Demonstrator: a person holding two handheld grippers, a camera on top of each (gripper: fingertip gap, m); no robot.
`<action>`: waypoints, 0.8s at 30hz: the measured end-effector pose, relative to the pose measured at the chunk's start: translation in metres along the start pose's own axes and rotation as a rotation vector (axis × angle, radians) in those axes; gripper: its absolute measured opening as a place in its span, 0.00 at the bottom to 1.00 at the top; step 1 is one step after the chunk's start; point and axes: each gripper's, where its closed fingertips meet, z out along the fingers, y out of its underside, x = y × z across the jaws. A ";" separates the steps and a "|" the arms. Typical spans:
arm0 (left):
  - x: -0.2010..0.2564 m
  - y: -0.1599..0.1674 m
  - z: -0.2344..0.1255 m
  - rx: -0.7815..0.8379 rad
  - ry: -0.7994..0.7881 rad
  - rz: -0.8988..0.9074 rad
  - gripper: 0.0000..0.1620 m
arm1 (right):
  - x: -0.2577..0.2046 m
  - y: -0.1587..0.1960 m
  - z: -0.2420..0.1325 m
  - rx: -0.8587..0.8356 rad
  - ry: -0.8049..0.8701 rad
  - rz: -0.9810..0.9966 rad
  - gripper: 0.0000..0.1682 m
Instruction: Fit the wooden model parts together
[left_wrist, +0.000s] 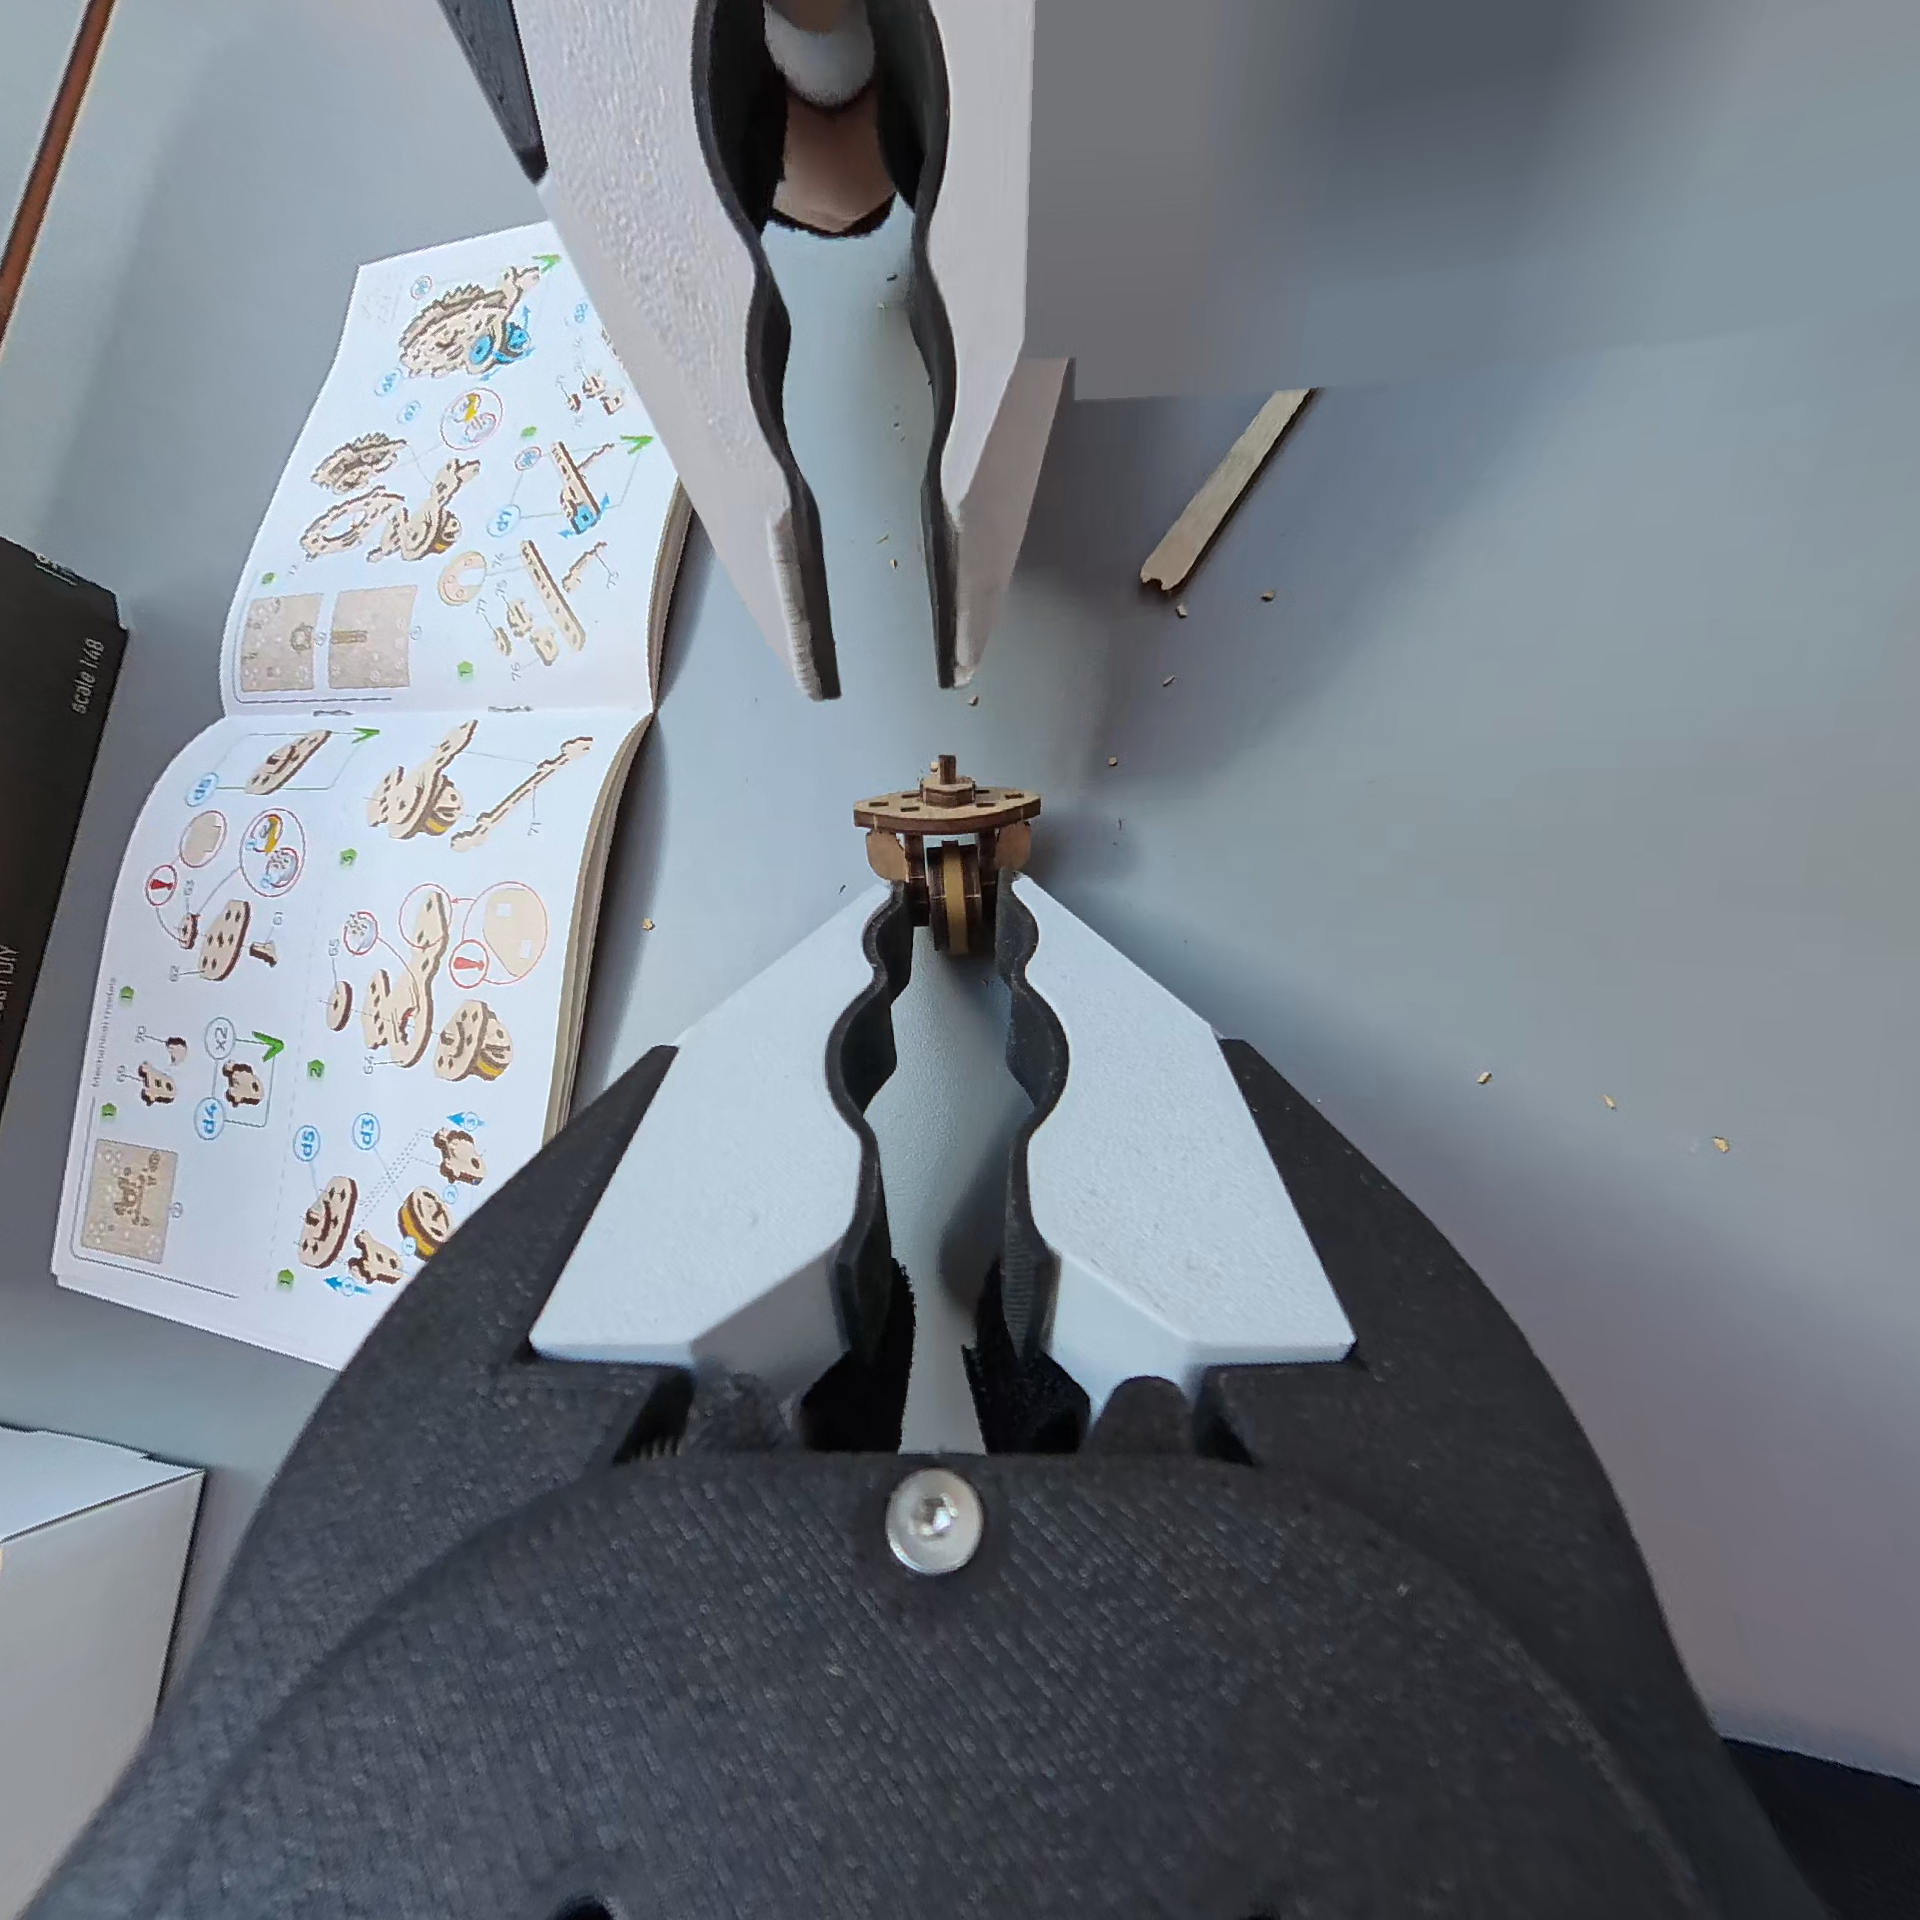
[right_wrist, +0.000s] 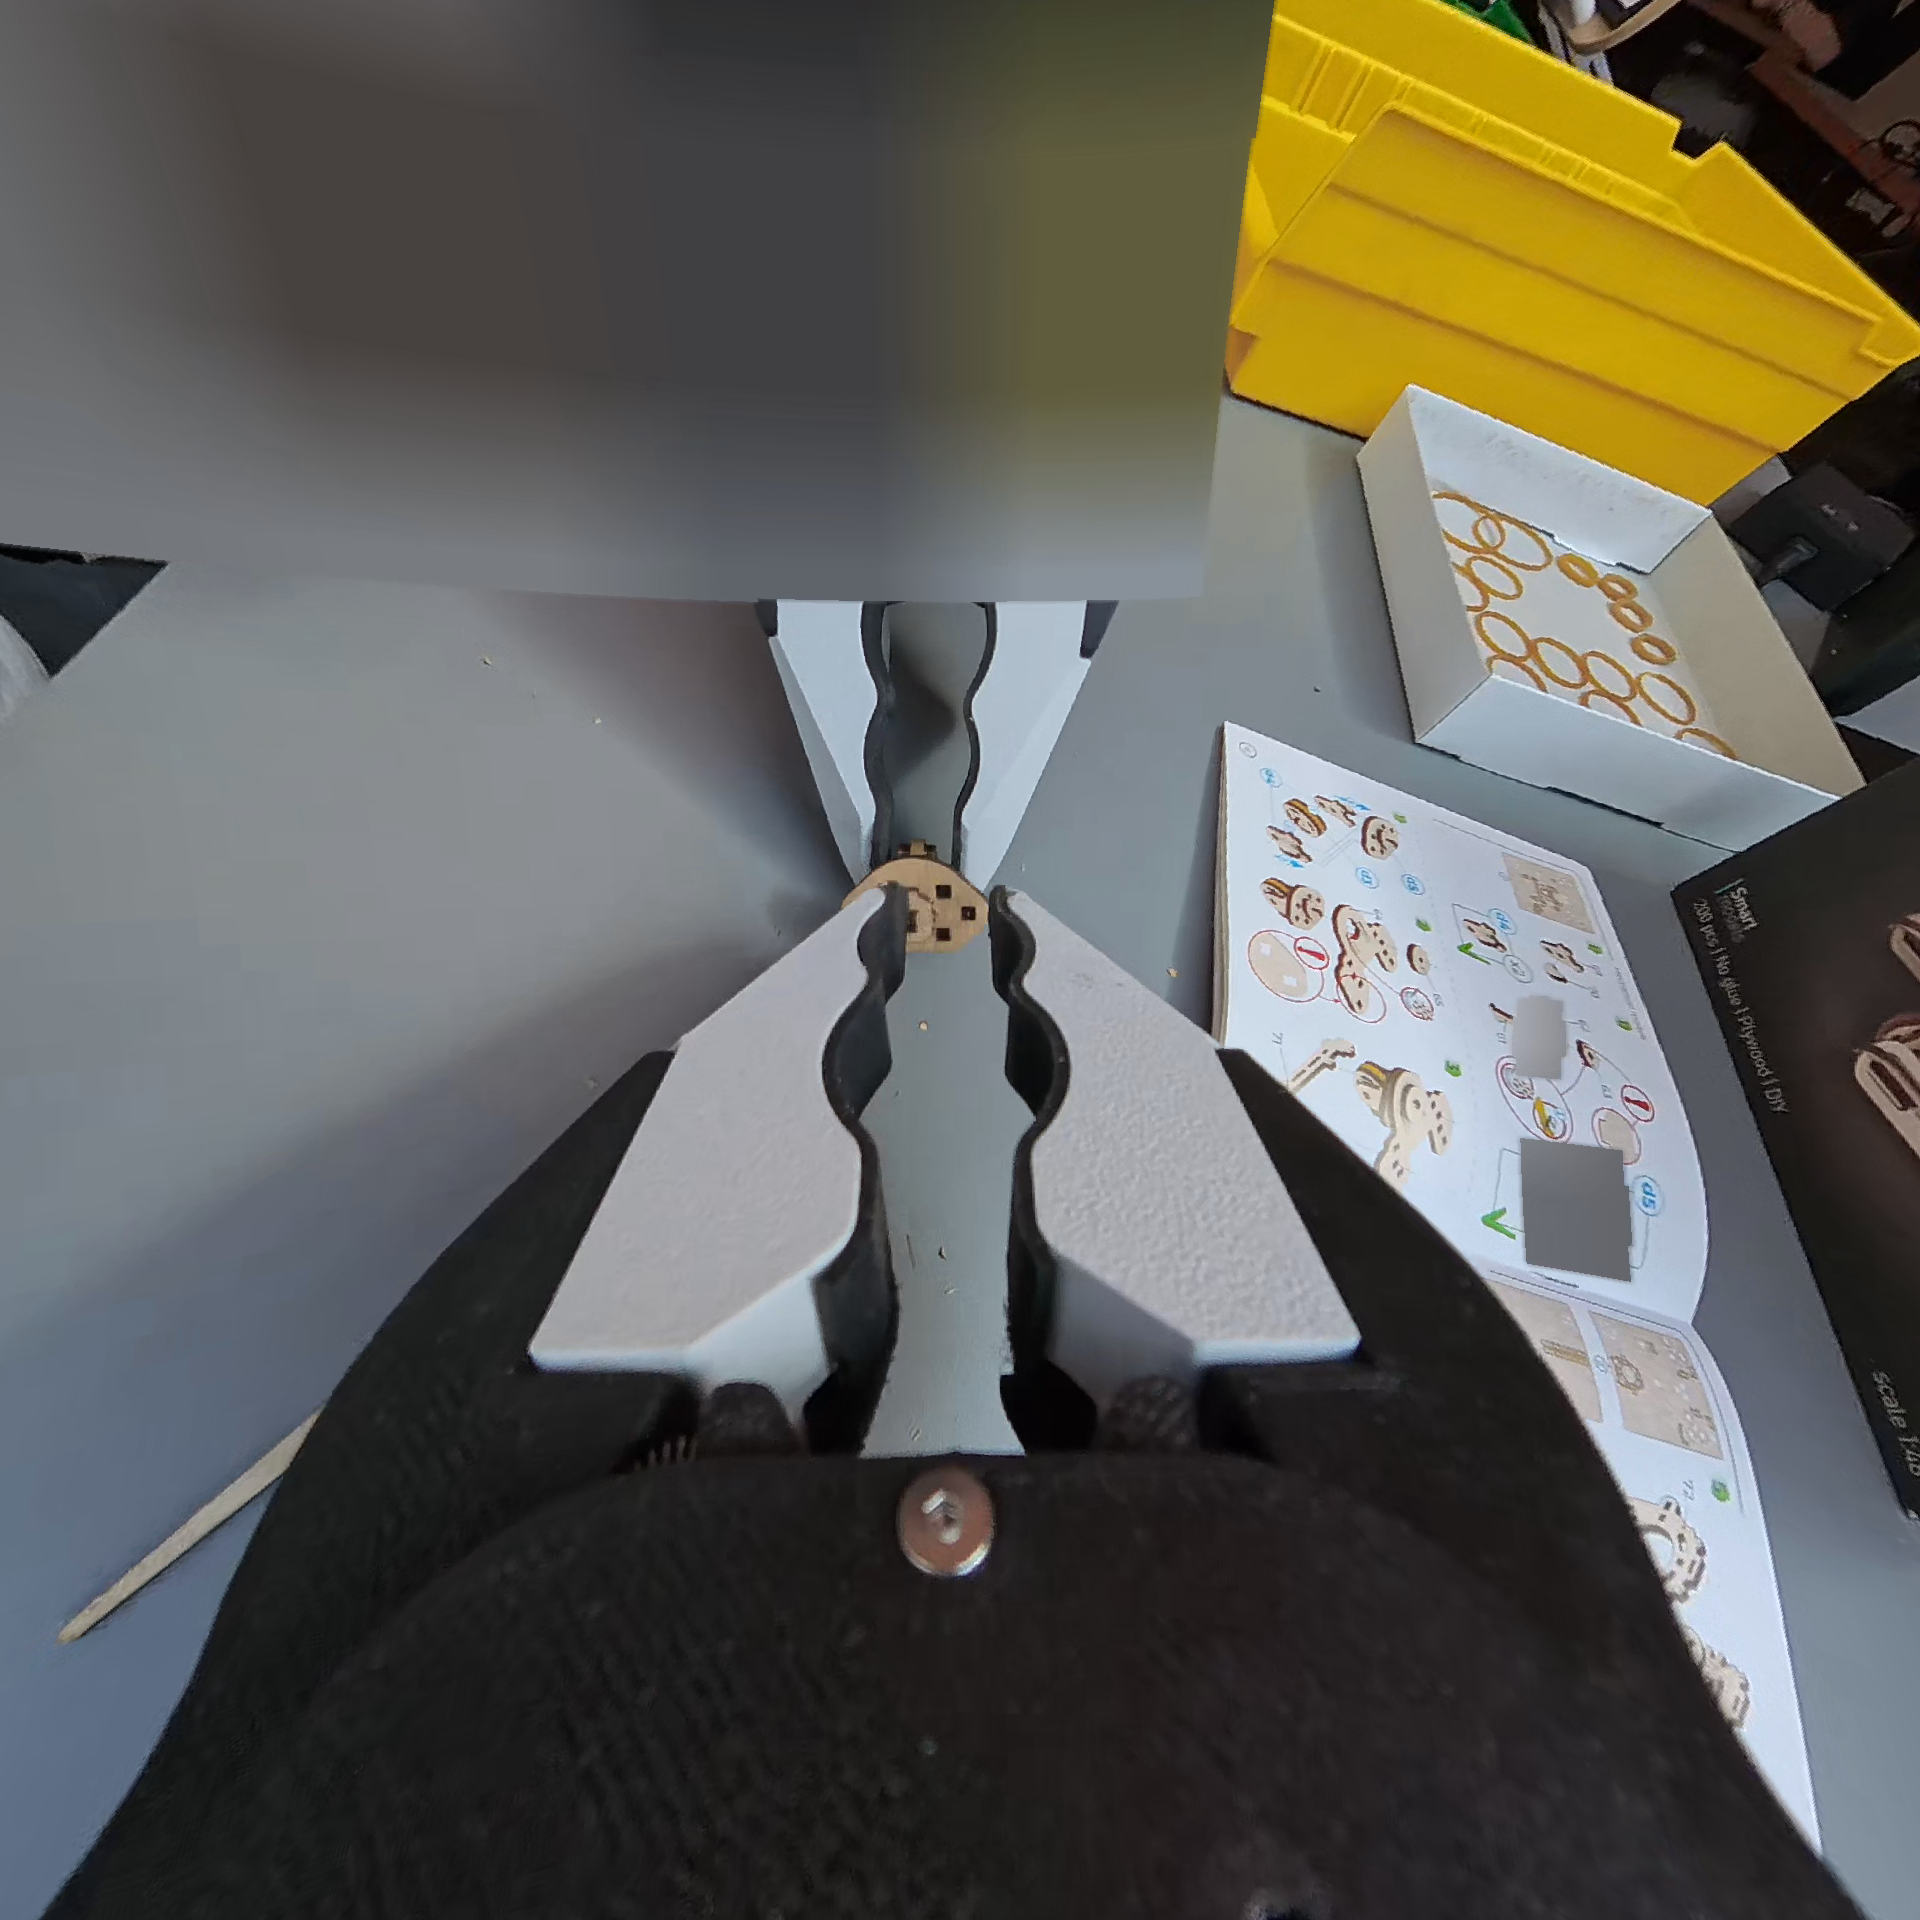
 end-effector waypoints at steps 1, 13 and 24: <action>0.000 0.000 0.000 0.000 0.004 -0.006 0.09 | 0.000 -0.002 -0.001 0.004 0.001 0.000 0.09; -0.001 0.001 0.000 -0.003 0.040 -0.076 0.09 | -0.001 0.007 0.007 -0.055 -0.002 0.010 0.08; -0.001 0.001 0.000 -0.007 0.033 -0.080 0.09 | -0.003 0.006 0.016 -0.076 -0.028 0.018 0.07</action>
